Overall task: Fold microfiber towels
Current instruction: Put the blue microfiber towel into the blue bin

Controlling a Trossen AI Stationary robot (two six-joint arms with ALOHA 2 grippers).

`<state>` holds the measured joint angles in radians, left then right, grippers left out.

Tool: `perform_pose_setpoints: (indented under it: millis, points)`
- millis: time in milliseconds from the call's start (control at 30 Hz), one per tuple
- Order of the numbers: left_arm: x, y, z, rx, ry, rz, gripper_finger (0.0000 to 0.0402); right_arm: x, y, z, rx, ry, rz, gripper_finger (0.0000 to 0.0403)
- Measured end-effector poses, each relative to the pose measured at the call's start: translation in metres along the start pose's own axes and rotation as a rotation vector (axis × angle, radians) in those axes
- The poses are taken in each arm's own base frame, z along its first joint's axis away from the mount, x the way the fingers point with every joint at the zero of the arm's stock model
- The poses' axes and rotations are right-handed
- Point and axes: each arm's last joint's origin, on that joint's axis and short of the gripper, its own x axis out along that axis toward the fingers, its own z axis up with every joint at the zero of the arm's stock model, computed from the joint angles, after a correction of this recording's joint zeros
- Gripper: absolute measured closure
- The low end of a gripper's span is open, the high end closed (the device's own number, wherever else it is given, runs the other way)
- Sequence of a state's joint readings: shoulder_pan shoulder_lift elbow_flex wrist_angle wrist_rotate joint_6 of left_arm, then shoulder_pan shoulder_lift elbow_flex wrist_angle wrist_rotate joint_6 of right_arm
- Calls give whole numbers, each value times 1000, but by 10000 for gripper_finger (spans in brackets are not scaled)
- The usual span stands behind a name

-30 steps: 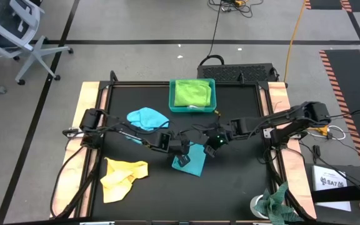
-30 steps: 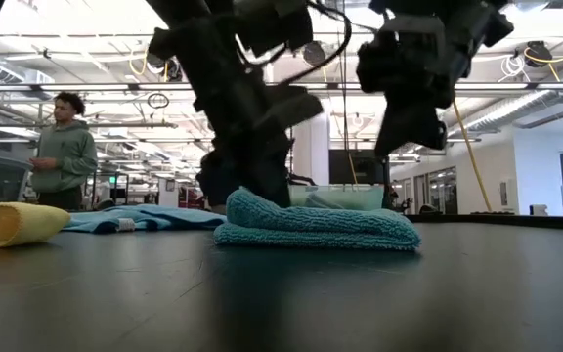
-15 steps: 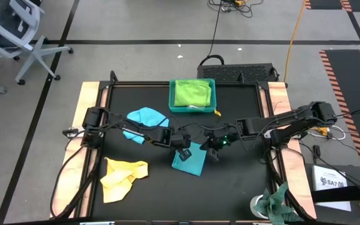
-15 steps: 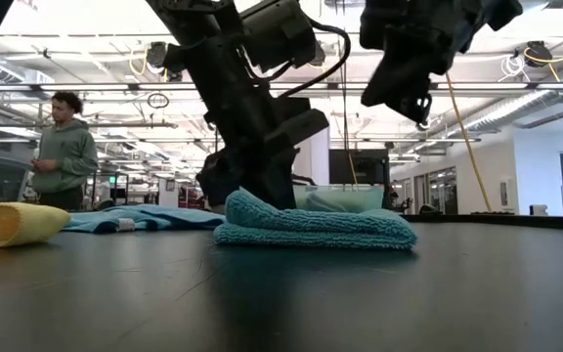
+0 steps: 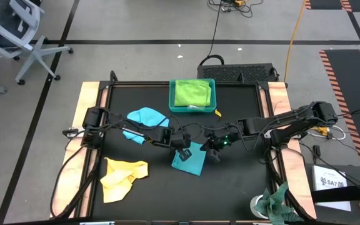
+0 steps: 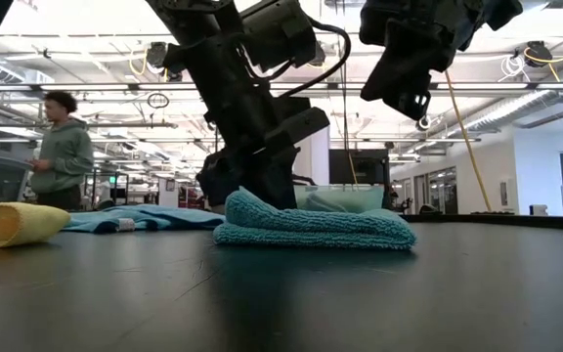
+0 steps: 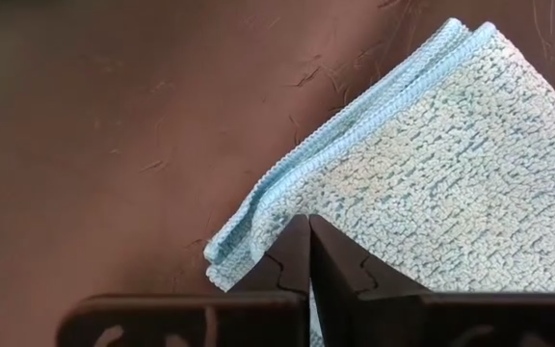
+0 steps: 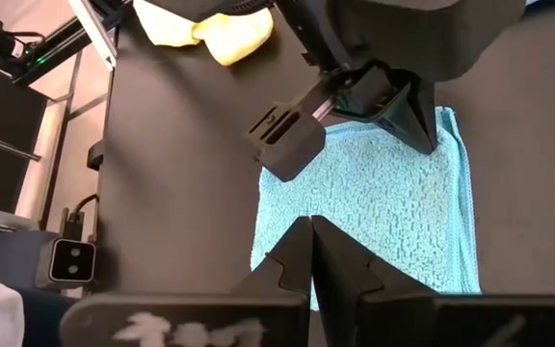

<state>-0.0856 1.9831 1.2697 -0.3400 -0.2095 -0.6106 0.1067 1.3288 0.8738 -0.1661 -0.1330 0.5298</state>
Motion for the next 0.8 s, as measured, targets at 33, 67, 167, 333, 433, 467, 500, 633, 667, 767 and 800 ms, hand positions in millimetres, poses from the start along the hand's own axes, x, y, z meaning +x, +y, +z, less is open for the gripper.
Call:
perform_pose_setpoints:
  millis: [33, 67, 167, 333, 433, 467, 500, 633, 667, 767, 800]
  points:
    - [0, 0, 0, 0, 0, 0, 399, 0, 0, 0, 0, 0, 0, 403]
    - [0, 0, 0, 0, 0, 0, 398, 0, 0, 0, 0, 0, 0, 403]
    - [0, 0, 0, -3, 0, 0, 387, 0, 0, 0, 0, -1, 0, 403]
    - [0, 0, 0, -44, 0, -1, 377, 0, 0, 0, 0, -1, -1, 403]
    - [0, 0, 0, -50, -1, -1, 376, 0, 0, 0, 0, -1, -1, 403]
    - [0, -1, 0, -48, -1, -2, 376, 0, 0, 0, 0, -1, -1, 403]
    - [-1, -1, -1, -47, 0, -3, 376, 0, 0, 0, 0, -1, -1, 403]
    - [-1, -4, -2, -41, 1, -7, 376, 0, 0, -1, -1, 5, -1, 403]
    - [-1, -4, -3, -38, 1, -8, 376, 0, 1, -2, -3, 11, -1, 403]
    - [-2, -5, -3, -35, 1, -8, 376, 1, 4, -6, -22, 30, 8, 403]
    - [-2, -5, -4, -34, 3, -6, 376, 2, 5, -8, -24, 38, 10, 403]
